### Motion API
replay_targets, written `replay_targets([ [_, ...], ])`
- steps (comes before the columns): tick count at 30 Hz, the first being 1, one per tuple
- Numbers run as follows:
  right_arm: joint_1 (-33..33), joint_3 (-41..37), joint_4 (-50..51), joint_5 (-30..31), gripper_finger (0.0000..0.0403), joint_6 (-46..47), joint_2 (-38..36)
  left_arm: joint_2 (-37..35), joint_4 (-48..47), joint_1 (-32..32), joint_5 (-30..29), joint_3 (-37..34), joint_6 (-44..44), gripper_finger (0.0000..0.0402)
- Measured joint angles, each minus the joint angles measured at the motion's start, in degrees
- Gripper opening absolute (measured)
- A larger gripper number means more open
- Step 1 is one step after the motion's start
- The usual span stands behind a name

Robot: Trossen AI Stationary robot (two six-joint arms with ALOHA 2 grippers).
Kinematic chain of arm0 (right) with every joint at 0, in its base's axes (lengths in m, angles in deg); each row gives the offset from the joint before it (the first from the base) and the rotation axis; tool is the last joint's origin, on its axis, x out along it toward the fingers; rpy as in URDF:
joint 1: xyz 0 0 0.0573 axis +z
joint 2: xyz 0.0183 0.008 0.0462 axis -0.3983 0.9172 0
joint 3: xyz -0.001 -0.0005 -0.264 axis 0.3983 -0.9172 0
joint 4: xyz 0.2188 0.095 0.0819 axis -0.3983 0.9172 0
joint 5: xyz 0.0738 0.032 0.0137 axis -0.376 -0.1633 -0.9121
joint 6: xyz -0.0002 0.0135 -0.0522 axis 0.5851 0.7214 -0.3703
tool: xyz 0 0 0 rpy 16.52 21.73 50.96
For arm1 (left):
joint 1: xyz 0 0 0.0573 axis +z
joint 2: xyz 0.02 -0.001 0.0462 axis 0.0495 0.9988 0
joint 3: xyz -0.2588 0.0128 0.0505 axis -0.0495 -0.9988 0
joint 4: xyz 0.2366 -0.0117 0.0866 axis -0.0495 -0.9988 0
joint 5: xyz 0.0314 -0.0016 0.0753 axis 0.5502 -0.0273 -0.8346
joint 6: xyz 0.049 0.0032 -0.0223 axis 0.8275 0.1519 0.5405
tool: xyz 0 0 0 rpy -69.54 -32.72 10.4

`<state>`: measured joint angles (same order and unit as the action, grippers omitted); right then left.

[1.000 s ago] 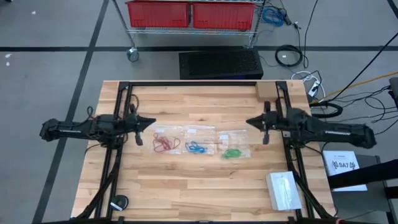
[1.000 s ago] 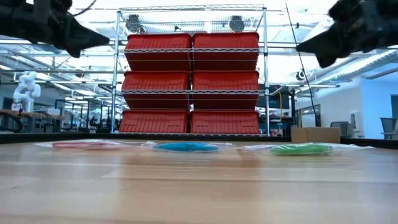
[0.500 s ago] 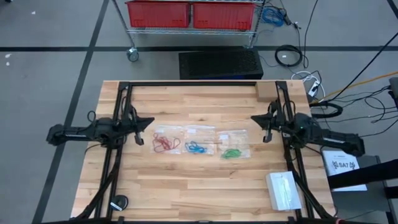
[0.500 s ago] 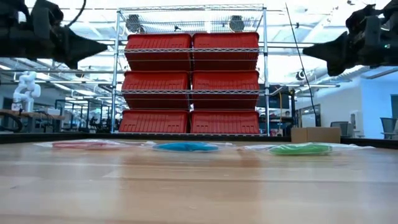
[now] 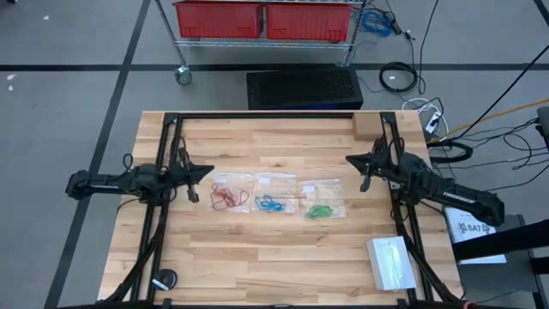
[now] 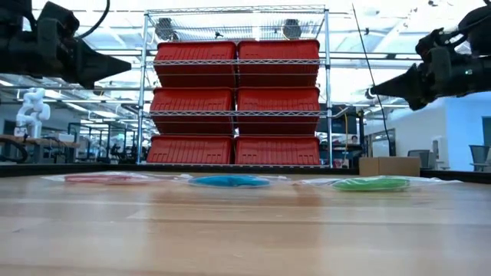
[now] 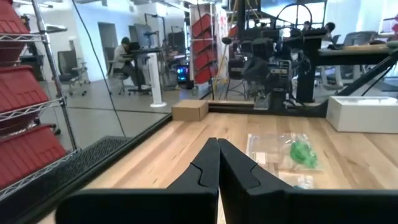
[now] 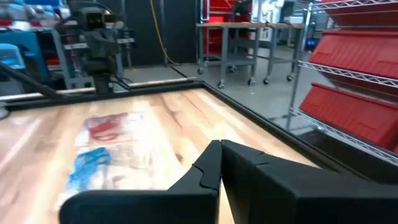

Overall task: Sort rubber bands
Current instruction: Return to Home Position

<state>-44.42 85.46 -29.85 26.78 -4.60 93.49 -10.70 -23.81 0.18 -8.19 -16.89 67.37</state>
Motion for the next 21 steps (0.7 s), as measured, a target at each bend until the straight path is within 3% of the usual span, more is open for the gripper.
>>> replay_targets([
  [11, -2.12, -0.02, -0.08, 0.01, 0.0, -0.18, 5.94, 0.81, 0.0, 0.02, -0.43, -0.02, 0.04, 0.0002],
  [21, -2.1, -0.02, -0.17, -0.01, 0.0, 1.41, 6.33, 0.81, 0.04, 0.02, -0.47, -0.02, 0.13, 0.0002],
])
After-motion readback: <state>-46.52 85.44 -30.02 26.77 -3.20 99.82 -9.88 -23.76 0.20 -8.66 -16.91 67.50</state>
